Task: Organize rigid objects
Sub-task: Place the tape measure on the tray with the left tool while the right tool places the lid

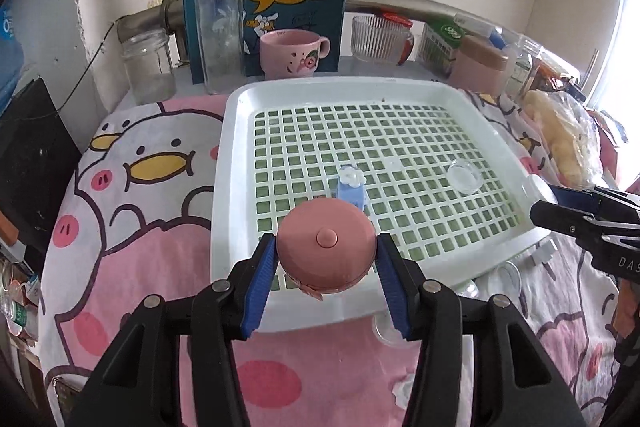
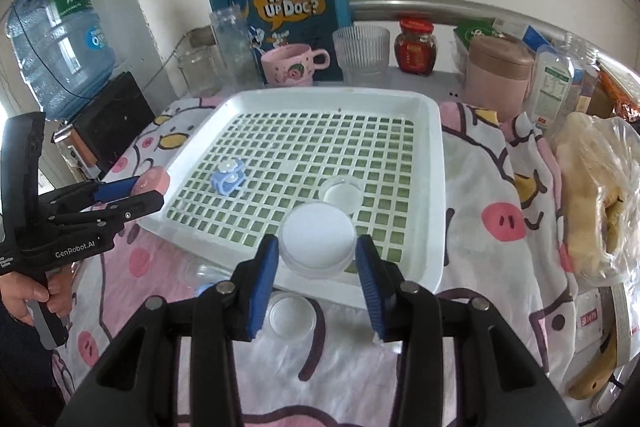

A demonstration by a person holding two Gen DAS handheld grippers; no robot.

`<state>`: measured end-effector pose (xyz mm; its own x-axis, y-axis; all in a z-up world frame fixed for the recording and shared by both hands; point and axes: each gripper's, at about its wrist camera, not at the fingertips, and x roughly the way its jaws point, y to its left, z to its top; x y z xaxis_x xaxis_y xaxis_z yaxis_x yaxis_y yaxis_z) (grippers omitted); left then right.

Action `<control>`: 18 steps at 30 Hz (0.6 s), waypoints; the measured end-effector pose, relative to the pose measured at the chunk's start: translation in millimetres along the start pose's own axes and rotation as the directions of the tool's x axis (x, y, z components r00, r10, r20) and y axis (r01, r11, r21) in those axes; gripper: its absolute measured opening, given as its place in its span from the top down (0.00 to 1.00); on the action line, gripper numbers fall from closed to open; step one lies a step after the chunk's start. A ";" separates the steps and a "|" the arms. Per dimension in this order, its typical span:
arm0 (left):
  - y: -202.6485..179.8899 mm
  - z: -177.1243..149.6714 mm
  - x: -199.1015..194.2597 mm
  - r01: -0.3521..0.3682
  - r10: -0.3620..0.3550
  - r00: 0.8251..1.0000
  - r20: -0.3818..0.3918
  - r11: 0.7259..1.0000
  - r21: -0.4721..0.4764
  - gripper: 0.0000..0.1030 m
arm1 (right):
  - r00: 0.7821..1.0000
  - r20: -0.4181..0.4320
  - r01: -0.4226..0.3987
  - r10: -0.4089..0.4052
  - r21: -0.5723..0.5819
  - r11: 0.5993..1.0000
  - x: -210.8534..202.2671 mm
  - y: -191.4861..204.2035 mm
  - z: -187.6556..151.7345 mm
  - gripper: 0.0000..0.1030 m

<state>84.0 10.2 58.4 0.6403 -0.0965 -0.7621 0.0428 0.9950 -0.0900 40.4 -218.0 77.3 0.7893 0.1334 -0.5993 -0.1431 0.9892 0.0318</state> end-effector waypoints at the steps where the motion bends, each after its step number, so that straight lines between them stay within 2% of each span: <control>1: 0.4 0.1 8.1 -0.003 0.003 1.000 -0.015 1.000 -0.006 0.52 | 1.000 -0.022 0.007 -0.007 -0.003 1.000 10.3 1.2 2.7 0.62; 8: -3.2 -2.3 35.9 -0.023 0.022 0.999 -0.045 1.000 -0.014 0.52 | 0.991 -0.124 0.058 -0.059 -0.007 0.998 52.7 -0.2 2.4 0.62; 13: -9.2 -7.4 42.2 -0.056 0.056 0.998 -0.034 0.998 0.005 0.51 | 0.992 -0.115 0.057 -0.058 -0.014 0.998 55.0 -0.1 1.8 0.61; 14: -9.3 -7.6 41.8 -0.053 0.053 0.998 -0.028 0.999 0.003 0.50 | 0.992 -0.120 0.040 -0.041 -0.012 0.999 54.7 -0.9 1.2 0.60; 16: -8.3 -7.0 40.2 -0.033 0.033 0.999 -0.026 0.999 -0.009 0.39 | 0.993 -0.120 0.023 -0.021 0.009 1.000 52.4 -4.8 1.3 0.54; 18: -7.3 -5.2 31.7 -0.021 0.021 1.000 -0.004 1.000 -0.023 0.35 | 0.997 -0.082 0.004 -0.001 0.038 0.999 41.3 -9.1 1.0 0.48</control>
<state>100.0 -0.3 31.6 0.6377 -0.0757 -0.7665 0.0116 0.9960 -0.0886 74.8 -221.4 53.1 0.7378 0.1268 -0.6629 -0.1169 0.9914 0.0596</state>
